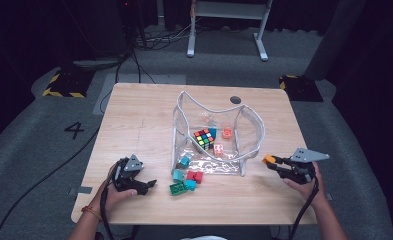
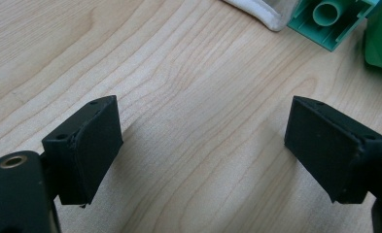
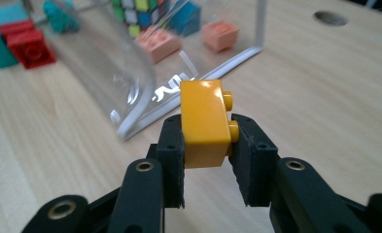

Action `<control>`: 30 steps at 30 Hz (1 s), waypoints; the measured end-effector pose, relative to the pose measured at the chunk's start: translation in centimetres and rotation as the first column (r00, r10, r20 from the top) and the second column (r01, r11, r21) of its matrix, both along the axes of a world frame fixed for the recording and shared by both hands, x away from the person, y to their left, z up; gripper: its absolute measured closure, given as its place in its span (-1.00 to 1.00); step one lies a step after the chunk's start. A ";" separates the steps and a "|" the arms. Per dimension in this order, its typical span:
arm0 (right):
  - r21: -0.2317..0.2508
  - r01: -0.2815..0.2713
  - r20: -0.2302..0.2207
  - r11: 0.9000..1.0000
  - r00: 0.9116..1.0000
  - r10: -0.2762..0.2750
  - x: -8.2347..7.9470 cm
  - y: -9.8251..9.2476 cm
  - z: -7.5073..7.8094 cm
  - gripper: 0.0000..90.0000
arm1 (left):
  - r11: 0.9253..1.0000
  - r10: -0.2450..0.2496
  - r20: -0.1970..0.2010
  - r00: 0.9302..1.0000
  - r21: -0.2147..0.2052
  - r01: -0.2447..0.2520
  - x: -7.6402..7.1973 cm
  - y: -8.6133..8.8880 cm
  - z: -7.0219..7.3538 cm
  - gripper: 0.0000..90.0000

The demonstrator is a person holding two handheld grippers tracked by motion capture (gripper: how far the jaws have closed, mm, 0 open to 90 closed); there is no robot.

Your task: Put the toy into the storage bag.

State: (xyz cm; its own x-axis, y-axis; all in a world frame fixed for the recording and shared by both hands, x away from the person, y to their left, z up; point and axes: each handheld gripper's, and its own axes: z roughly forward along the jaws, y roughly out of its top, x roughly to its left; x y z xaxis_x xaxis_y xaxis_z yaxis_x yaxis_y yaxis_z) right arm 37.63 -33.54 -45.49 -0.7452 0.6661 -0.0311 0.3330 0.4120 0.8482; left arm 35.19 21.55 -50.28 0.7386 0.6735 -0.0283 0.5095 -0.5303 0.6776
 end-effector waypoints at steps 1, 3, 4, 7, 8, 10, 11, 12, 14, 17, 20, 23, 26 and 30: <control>0.015 0.001 0.000 1.000 1.000 -0.001 0.3 -0.4 0.4 0.50 | 1.000 0.000 0.000 1.000 0.000 0.000 0.0 0.0 0.0 -0.70; 0.024 0.025 0.017 0.999 1.000 -0.026 0.8 -1.1 1.3 0.50 | 1.000 -0.001 0.001 1.000 0.002 0.001 0.0 0.0 0.0 -0.70; 0.033 0.027 0.020 0.999 0.999 -0.028 1.1 -1.4 1.8 0.50 | 1.000 -0.001 0.005 1.000 0.005 0.001 0.1 0.0 0.0 -0.70; 0.035 0.046 0.044 0.998 0.998 -0.047 2.0 -1.7 3.1 0.50 | 1.000 0.003 0.002 1.000 0.003 -0.003 0.1 0.0 0.0 -0.71; 0.040 0.045 0.044 0.998 0.998 -0.046 2.4 -1.7 3.6 0.50 | 1.000 0.004 0.002 1.000 0.002 -0.004 0.1 0.0 0.0 -0.71; 0.047 0.043 0.059 0.998 0.997 -0.045 3.2 -1.7 4.6 0.50 | 1.000 0.005 0.002 1.000 0.002 -0.005 0.1 -0.1 0.0 -0.71; 0.047 0.043 0.059 0.998 0.997 -0.045 3.2 -1.7 4.6 0.50 | 1.000 0.005 0.002 1.000 0.002 -0.005 0.1 -0.1 0.0 -0.71; 0.043 0.048 0.071 0.998 0.996 -0.051 3.8 -1.5 5.5 0.50 | 1.000 0.005 -0.004 1.000 -0.001 -0.005 0.1 -0.1 0.0 -0.71; 0.052 0.043 0.083 0.998 0.995 -0.048 4.4 -1.4 6.5 0.50 | 1.000 0.005 0.001 1.000 0.003 -0.005 0.1 -0.1 0.0 -0.71; 0.051 0.042 0.094 0.998 0.994 -0.047 5.2 -1.1 7.8 0.50 | 1.000 0.003 0.007 1.000 0.008 -0.003 0.1 0.0 0.0 -0.71; 0.040 0.034 0.112 0.999 0.993 -0.038 6.0 -0.4 9.2 0.50 | 1.000 0.004 0.006 1.000 0.008 -0.004 0.1 0.0 0.0 -0.71; 0.046 0.021 0.120 0.999 0.992 -0.026 6.4 0.2 10.3 0.50 | 1.000 0.004 0.006 1.000 0.009 -0.004 0.1 0.0 0.0 -0.71; 0.030 0.001 0.126 1.000 0.992 -0.005 6.7 1.1 11.3 0.50 | 1.000 0.004 0.006 1.000 0.009 -0.004 0.1 0.0 0.0 -0.71; 0.021 -0.024 0.132 1.000 0.991 0.021 7.0 2.2 12.0 0.50 | 1.000 0.004 0.006 1.000 0.009 -0.004 0.1 0.0 0.0 -0.71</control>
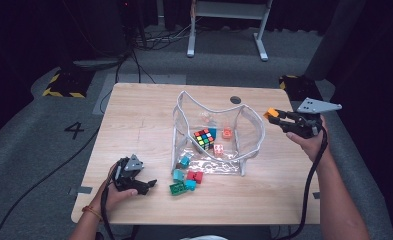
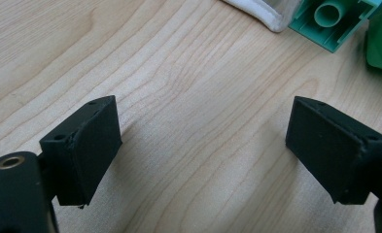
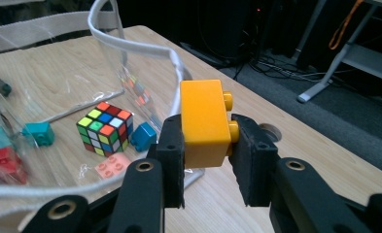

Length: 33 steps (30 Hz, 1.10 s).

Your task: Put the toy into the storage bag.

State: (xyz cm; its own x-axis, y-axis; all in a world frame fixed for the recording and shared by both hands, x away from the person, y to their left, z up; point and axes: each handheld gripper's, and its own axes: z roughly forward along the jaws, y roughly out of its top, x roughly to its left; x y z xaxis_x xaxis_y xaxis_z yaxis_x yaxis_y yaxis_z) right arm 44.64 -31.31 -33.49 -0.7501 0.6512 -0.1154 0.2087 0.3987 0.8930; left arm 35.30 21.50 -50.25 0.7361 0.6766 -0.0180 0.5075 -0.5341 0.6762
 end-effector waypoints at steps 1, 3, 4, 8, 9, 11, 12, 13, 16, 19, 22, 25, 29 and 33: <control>-0.004 -0.005 -0.001 1.000 1.000 0.005 0.1 0.3 0.1 0.50 | 1.000 0.000 0.000 1.000 0.000 0.000 0.0 0.0 0.0 -0.71; 0.000 -0.022 0.007 1.000 1.000 0.022 0.3 0.9 0.4 0.50 | 1.000 0.002 -0.001 1.000 -0.003 -0.002 0.0 0.0 0.0 -0.71; 0.001 -0.031 0.007 1.000 0.999 0.031 0.3 1.3 0.6 0.50 | 1.000 0.002 -0.001 1.000 -0.002 -0.002 0.0 0.0 0.0 -0.71; 0.001 -0.065 -0.004 0.998 0.998 0.065 0.3 2.9 1.2 0.50 | 1.000 0.002 -0.001 1.000 -0.003 -0.002 0.0 0.0 0.0 -0.71; -0.005 -0.081 -0.005 0.997 0.997 0.081 0.3 3.4 1.3 0.50 | 1.000 0.002 -0.001 1.000 -0.003 -0.002 0.0 0.0 0.0 -0.71; -0.023 -0.107 -0.009 0.994 0.994 0.107 0.4 4.5 1.4 0.50 | 1.000 0.001 -0.001 1.000 -0.002 -0.001 0.0 0.0 0.0 -0.71; -0.047 -0.124 -0.013 0.991 0.992 0.124 0.5 5.2 1.4 0.50 | 1.000 0.001 -0.001 1.000 -0.002 -0.001 0.0 0.0 0.0 -0.72; -0.067 -0.140 -0.005 0.988 0.990 0.140 0.6 5.8 1.4 0.50 | 1.000 0.001 -0.001 1.000 -0.002 -0.001 0.0 0.0 0.0 -0.71; -0.089 -0.170 -0.019 0.981 0.985 0.169 0.7 7.3 1.3 0.50 | 1.000 0.002 -0.001 1.000 -0.002 -0.002 0.0 0.0 0.0 -0.71; -0.117 -0.200 -0.018 0.973 0.980 0.199 1.0 8.6 1.2 0.50 | 1.000 0.001 -0.001 1.000 -0.002 -0.001 0.0 0.0 0.0 -0.71; -0.145 -0.223 -0.018 0.964 0.975 0.223 1.2 9.9 1.1 0.50 | 1.000 0.002 -0.001 1.000 -0.002 -0.002 0.0 0.0 0.0 -0.72; -0.196 -0.258 -0.031 0.946 0.966 0.257 1.5 11.3 0.9 0.50 | 1.000 0.001 -0.001 1.000 -0.002 -0.001 0.0 0.0 0.0 -0.71; -0.253 -0.298 -0.074 0.920 0.954 0.289 2.0 12.9 0.7 0.50 | 1.000 0.002 -0.001 1.000 -0.002 -0.002 0.0 0.0 0.0 -0.71; -0.339 -0.306 -0.135 0.889 0.952 0.276 2.5 14.0 0.8 0.50 | 1.000 0.002 -0.001 1.000 -0.002 -0.002 0.0 0.0 0.0 -0.71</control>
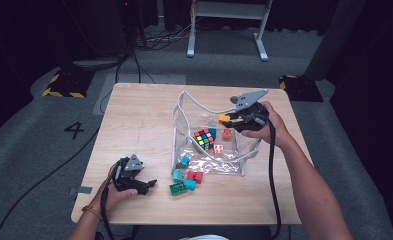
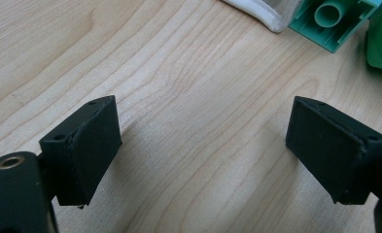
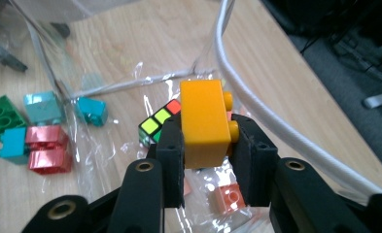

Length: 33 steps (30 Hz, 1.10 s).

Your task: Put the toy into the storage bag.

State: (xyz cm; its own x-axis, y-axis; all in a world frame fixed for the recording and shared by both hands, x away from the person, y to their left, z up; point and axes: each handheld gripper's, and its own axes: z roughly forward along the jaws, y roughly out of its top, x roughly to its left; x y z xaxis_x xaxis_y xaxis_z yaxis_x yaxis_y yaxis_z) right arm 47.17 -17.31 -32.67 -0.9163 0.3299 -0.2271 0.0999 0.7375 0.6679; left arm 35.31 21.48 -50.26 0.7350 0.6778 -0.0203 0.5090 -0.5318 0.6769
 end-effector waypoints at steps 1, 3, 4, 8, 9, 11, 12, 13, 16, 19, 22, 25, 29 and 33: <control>-0.021 0.000 0.001 1.000 1.000 0.000 0.0 0.2 0.0 0.50 | 1.000 0.000 0.000 1.000 0.000 0.000 0.0 0.0 0.0 -0.72; -0.079 -0.005 0.002 0.997 1.000 0.006 0.1 0.6 0.0 0.50 | 1.000 0.000 0.000 1.000 0.000 0.000 0.0 0.0 0.0 -0.71; -0.091 -0.012 -0.011 0.996 1.000 0.011 0.1 0.8 -0.2 0.50 | 1.000 0.000 0.000 1.000 0.000 0.000 0.0 0.0 0.0 -0.71; -0.151 -0.029 -0.025 0.988 0.999 0.026 0.5 1.8 -0.4 0.50 | 1.000 0.000 0.000 1.000 0.000 0.000 0.0 0.0 0.0 -0.72; -0.162 -0.032 -0.027 0.986 0.999 0.028 0.7 2.0 -0.5 0.50 | 1.000 0.000 0.000 1.000 0.000 0.000 0.0 0.0 0.0 -0.71; -0.172 -0.024 -0.049 0.985 0.999 0.016 0.9 2.3 -0.7 0.50 | 1.000 0.000 0.000 1.000 0.000 0.000 0.0 0.0 0.0 -0.71; -0.200 -0.021 -0.065 0.980 0.998 0.008 1.0 2.5 -0.7 0.50 | 1.000 0.000 0.000 1.000 0.000 0.000 0.0 0.0 0.0 -0.71; -0.213 -0.032 -0.063 0.977 0.998 0.019 1.2 2.7 -0.8 0.50 | 1.000 0.000 0.000 1.000 0.000 0.000 0.0 0.0 0.0 -0.71; -0.247 -0.032 -0.077 0.969 0.997 0.014 1.5 3.3 -1.3 0.50 | 1.000 0.000 0.000 1.000 0.000 0.000 0.0 0.0 0.0 -0.71; -0.285 -0.037 -0.100 0.958 0.995 0.008 1.7 3.7 -1.7 0.50 | 1.000 0.000 0.000 1.000 0.000 0.000 0.0 0.0 0.0 -0.71; -0.305 -0.031 -0.106 0.952 0.994 -0.001 2.0 3.7 -1.9 0.50 | 1.000 0.000 0.000 1.000 0.000 0.000 0.0 0.0 0.0 -0.71; -0.334 -0.013 -0.098 0.943 0.995 -0.021 2.1 3.5 -2.0 0.50 | 1.000 0.000 0.000 1.000 0.000 0.000 0.0 0.0 0.0 -0.71; -0.362 0.000 -0.096 0.932 0.995 -0.037 2.0 3.0 -1.9 0.50 | 1.000 0.000 0.000 1.000 0.000 0.000 0.0 0.0 0.0 -0.71; -0.384 0.025 -0.083 0.923 0.995 -0.061 1.9 1.7 -1.7 0.50 | 1.000 0.000 0.000 1.000 0.001 0.000 0.0 0.0 0.0 -0.71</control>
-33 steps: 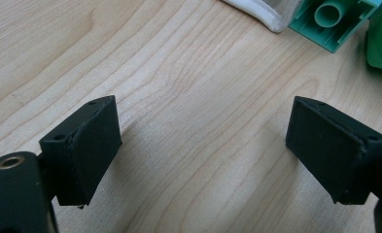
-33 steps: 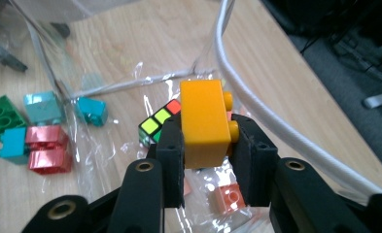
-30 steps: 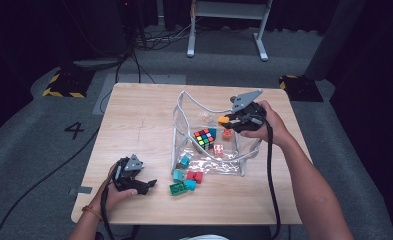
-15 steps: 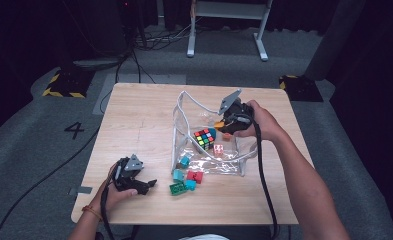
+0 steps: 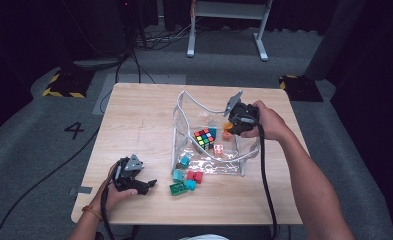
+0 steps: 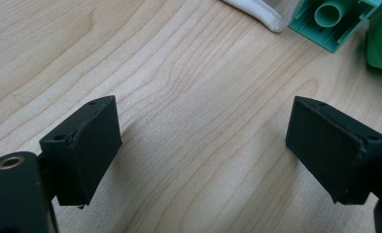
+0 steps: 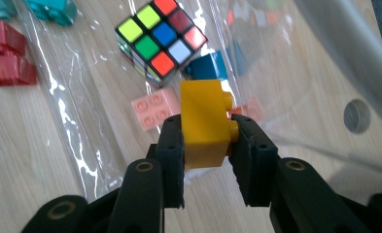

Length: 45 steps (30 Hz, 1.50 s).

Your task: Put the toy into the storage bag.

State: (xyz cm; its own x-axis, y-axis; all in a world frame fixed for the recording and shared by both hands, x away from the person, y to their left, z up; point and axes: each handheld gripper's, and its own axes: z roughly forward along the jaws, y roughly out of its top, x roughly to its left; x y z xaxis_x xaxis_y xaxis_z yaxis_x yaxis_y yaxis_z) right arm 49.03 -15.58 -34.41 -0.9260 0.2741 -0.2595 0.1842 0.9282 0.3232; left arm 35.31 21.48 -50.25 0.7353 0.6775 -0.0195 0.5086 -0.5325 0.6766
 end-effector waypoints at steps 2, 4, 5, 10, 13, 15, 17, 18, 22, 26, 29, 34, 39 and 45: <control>0.011 0.016 -0.006 1.000 1.000 -0.016 -0.1 -1.0 0.1 0.50 | 1.000 0.000 0.000 1.000 -0.001 0.000 0.0 0.0 0.0 -0.71; 0.028 0.027 -0.006 0.999 1.000 -0.027 -0.1 -1.8 0.1 0.50 | 1.000 0.000 0.000 1.000 -0.001 0.000 0.0 0.0 0.0 -0.71; 0.041 0.026 -0.006 0.999 1.000 -0.026 -0.1 -2.3 0.2 0.50 | 1.000 0.000 0.000 1.000 -0.001 0.000 0.0 0.0 0.0 -0.71; 0.149 0.047 -0.014 0.988 0.999 -0.046 -0.5 -4.3 0.5 0.41 | 1.000 0.000 0.000 1.000 -0.001 0.000 0.0 0.0 0.0 -0.71; 0.223 0.059 -0.008 0.973 0.998 -0.058 -1.0 -5.1 0.8 0.34 | 1.000 0.000 0.000 1.000 -0.001 0.000 0.0 0.0 0.0 -0.71; 0.275 0.053 -0.003 0.960 0.999 -0.054 -1.5 -5.8 1.2 0.27 | 1.000 0.001 0.000 1.000 -0.001 -0.001 0.0 0.0 0.0 -0.71; 0.314 0.051 0.007 0.948 0.998 -0.056 -2.2 -6.3 1.4 0.17 | 1.000 0.000 0.000 1.000 -0.001 0.000 0.0 0.0 0.0 -0.71; 0.335 0.047 0.018 0.941 0.998 -0.056 -2.5 -6.6 1.4 0.14 | 1.000 0.000 0.000 1.000 0.000 0.000 0.0 0.0 0.0 -0.71; 0.386 0.047 0.054 0.921 0.996 -0.073 -3.8 -7.7 1.8 -0.06 | 1.000 0.000 0.000 1.000 -0.001 0.000 0.0 0.0 0.0 -0.71; 0.447 0.051 0.098 0.893 0.990 -0.105 -5.2 -8.7 2.3 -0.17 | 1.000 0.000 0.000 1.000 -0.001 0.000 0.0 0.0 0.0 -0.71; 0.485 0.050 0.130 0.873 0.983 -0.128 -6.2 -9.3 2.7 -0.26 | 1.000 0.000 0.000 1.000 0.000 0.000 0.0 0.0 0.0 -0.71; 0.533 0.061 0.149 0.844 0.975 -0.164 -7.9 -10.9 2.8 -0.33 | 1.000 0.000 0.000 1.000 0.000 0.000 0.0 0.0 0.0 -0.71; 0.585 0.078 0.147 0.807 0.969 -0.200 -9.4 -12.3 2.2 -0.37 | 1.000 -0.001 0.000 1.000 0.001 0.001 0.0 0.0 0.0 -0.71; 0.624 0.072 0.153 0.778 0.965 -0.211 -11.7 -13.5 0.7 -0.40 | 1.000 0.000 0.000 1.000 0.000 0.000 0.0 0.0 0.0 -0.71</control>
